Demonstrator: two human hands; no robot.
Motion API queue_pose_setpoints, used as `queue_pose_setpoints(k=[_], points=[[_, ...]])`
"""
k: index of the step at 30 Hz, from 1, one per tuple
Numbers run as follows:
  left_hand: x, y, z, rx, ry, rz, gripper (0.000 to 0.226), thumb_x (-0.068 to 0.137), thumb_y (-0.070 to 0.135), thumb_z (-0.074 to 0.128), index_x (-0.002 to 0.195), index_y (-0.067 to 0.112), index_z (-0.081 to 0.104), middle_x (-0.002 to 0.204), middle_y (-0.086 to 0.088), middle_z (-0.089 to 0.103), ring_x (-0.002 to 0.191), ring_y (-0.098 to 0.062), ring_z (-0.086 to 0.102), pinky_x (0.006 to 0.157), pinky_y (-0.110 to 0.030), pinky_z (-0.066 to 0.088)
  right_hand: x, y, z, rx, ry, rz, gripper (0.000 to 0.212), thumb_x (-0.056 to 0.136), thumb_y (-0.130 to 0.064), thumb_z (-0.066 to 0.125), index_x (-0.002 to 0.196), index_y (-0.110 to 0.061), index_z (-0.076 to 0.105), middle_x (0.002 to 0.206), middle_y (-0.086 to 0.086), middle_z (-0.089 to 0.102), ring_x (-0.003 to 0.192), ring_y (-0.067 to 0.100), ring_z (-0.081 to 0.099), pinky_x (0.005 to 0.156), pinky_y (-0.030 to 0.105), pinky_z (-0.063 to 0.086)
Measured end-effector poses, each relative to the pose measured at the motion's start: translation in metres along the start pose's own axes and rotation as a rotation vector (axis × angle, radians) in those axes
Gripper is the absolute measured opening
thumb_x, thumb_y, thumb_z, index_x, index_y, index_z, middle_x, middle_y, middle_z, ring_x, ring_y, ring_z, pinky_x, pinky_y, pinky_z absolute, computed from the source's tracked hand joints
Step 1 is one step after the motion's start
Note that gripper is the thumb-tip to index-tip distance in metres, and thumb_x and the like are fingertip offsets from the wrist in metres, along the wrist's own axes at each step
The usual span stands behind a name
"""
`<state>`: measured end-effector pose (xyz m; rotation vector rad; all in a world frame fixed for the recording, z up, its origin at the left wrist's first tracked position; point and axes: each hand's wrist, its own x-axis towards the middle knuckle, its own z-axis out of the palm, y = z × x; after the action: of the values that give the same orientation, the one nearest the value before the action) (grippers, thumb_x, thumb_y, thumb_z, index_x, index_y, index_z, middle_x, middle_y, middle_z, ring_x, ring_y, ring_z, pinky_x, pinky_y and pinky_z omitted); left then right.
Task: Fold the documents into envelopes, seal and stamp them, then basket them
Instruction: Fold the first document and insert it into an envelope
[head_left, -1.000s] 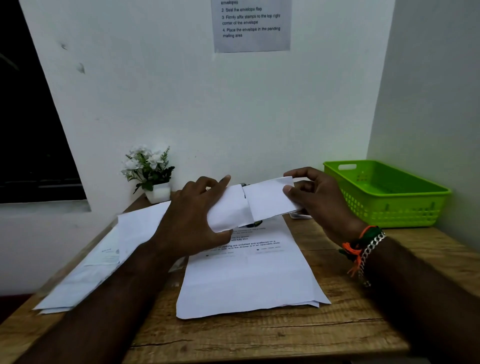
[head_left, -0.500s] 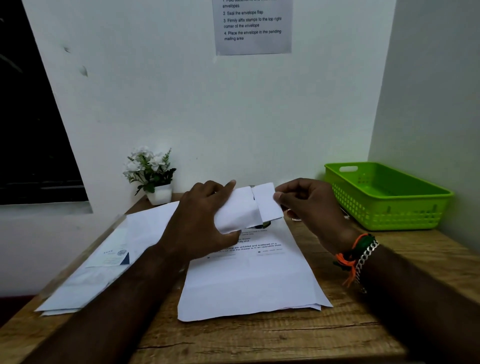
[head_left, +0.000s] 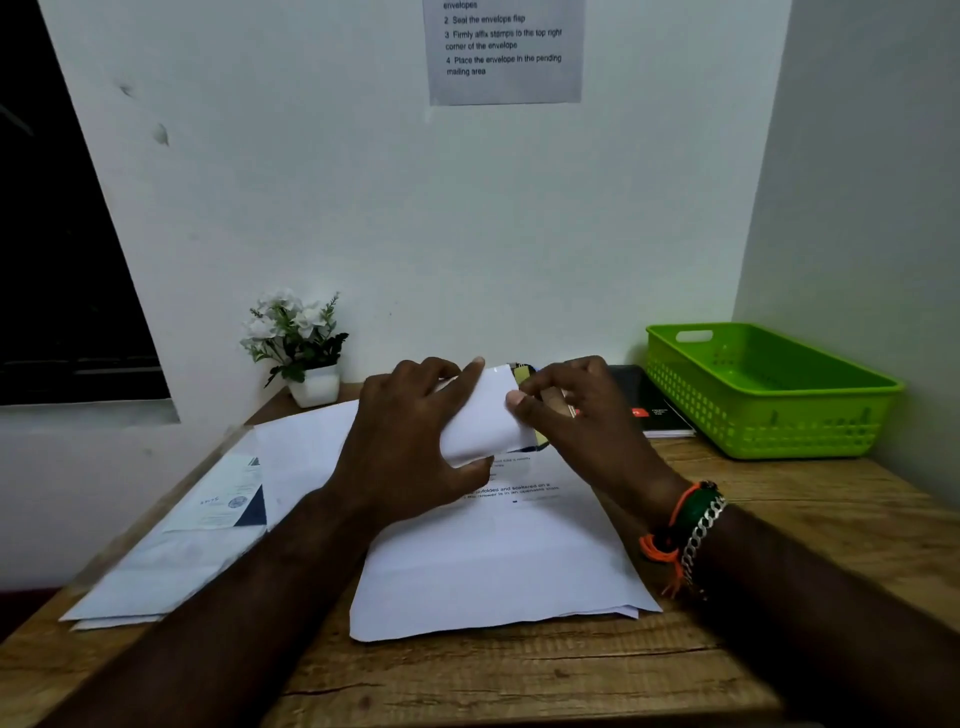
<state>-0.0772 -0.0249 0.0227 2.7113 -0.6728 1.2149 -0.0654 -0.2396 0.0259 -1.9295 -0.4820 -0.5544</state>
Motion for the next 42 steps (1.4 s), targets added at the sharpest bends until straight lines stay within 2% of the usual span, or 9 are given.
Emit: queue_pose_setpoints(k=[6, 8, 10, 13, 16, 22, 32, 36, 42], points=[[-0.001, 0.007, -0.004, 0.157, -0.081, -0.017, 0.104, 0.072, 0.076, 0.052, 0.162, 0.034, 0.022, 0.143, 0.006, 0.045, 0.120, -0.023, 0.049, 0.098, -0.046, 0.033, -0.002, -0.005, -0.002, 0.482, -0.013, 0.259, 0.061, 0.077, -0.018, 0.088, 0.126, -0.022, 0.051, 0.096, 0.003, 0.071, 0.086, 0.018, 0.071, 0.068, 0.037, 0.059], [-0.002, 0.009, -0.002, 0.188, -0.108, 0.004, 0.107, 0.073, 0.076, 0.049, 0.164, 0.034, 0.011, 0.147, 0.005, 0.040, 0.121, -0.024, 0.047, 0.099, -0.048, 0.030, -0.002, -0.002, 0.002, 0.505, 0.015, 0.247, 0.058, 0.077, -0.006, 0.086, 0.124, -0.018, 0.054, 0.078, -0.002, 0.069, 0.079, 0.022, 0.069, 0.073, 0.046, 0.060], [-0.003, 0.012, 0.000, 0.197, -0.129, 0.017, 0.109, 0.075, 0.076, 0.048, 0.165, 0.033, 0.003, 0.150, 0.004, 0.036, 0.123, -0.025, 0.045, 0.100, -0.049, 0.029, -0.002, -0.001, 0.003, 0.474, 0.040, 0.214, 0.050, 0.077, -0.001, 0.084, 0.117, -0.015, 0.059, 0.069, -0.004, 0.065, 0.069, 0.020, 0.063, 0.067, 0.041, 0.055], [-0.003, 0.014, 0.003, 0.200, -0.138, 0.016, 0.111, 0.076, 0.077, 0.048, 0.164, 0.032, -0.001, 0.151, 0.002, 0.035, 0.124, -0.027, 0.044, 0.101, -0.050, 0.029, -0.003, -0.001, 0.001, 0.418, 0.054, 0.190, 0.032, 0.077, -0.001, 0.083, 0.103, -0.010, 0.067, 0.068, -0.005, 0.063, 0.063, 0.015, 0.060, 0.061, 0.032, 0.050], [-0.001, 0.014, 0.005, 0.193, -0.152, 0.008, 0.111, 0.075, 0.076, 0.046, 0.164, 0.032, -0.002, 0.152, 0.002, 0.033, 0.125, -0.027, 0.043, 0.102, -0.050, 0.029, -0.005, -0.003, 0.001, 0.435, 0.026, 0.193, 0.018, 0.082, -0.010, 0.082, 0.094, -0.007, 0.069, 0.079, 0.001, 0.066, 0.074, 0.018, 0.065, 0.068, 0.041, 0.057], [0.001, 0.010, 0.002, 0.195, -0.135, -0.009, 0.110, 0.073, 0.072, 0.047, 0.165, 0.030, 0.002, 0.150, 0.002, 0.034, 0.123, -0.027, 0.042, 0.102, -0.049, 0.031, -0.007, -0.013, -0.002, 0.542, -0.025, 0.255, 0.005, 0.092, -0.004, 0.068, 0.089, -0.003, 0.072, 0.094, 0.015, 0.072, 0.076, 0.015, 0.070, 0.064, 0.026, 0.056], [0.004, 0.012, -0.003, 0.177, -0.129, -0.015, 0.101, 0.072, 0.070, 0.052, 0.161, 0.040, 0.016, 0.153, 0.004, 0.031, 0.125, -0.025, 0.043, 0.102, -0.048, 0.032, -0.004, -0.012, -0.008, 0.612, -0.145, 0.432, 0.006, 0.090, -0.019, 0.073, 0.086, -0.015, 0.070, 0.091, 0.005, 0.074, 0.078, 0.020, 0.072, 0.080, 0.039, 0.059], [0.005, 0.013, -0.004, 0.100, -0.045, -0.034, 0.077, 0.066, 0.066, 0.063, 0.135, 0.035, 0.049, 0.141, 0.007, 0.045, 0.112, -0.022, 0.054, 0.094, -0.044, 0.037, -0.006, -0.013, -0.008, 0.574, -0.135, 0.387, 0.014, 0.088, -0.015, 0.076, 0.077, -0.016, 0.067, 0.092, 0.007, 0.072, 0.082, 0.021, 0.069, 0.078, 0.038, 0.059], [0.004, 0.011, -0.001, 0.012, 0.004, -0.023, 0.050, 0.068, 0.064, 0.068, 0.111, 0.041, 0.059, 0.140, 0.006, 0.046, 0.116, -0.018, 0.053, 0.097, -0.044, 0.033, -0.005, -0.015, -0.011, 0.596, -0.139, 0.432, 0.010, 0.089, -0.019, 0.075, 0.095, -0.010, 0.076, 0.097, 0.009, 0.076, 0.084, 0.022, 0.072, 0.083, 0.042, 0.060]])
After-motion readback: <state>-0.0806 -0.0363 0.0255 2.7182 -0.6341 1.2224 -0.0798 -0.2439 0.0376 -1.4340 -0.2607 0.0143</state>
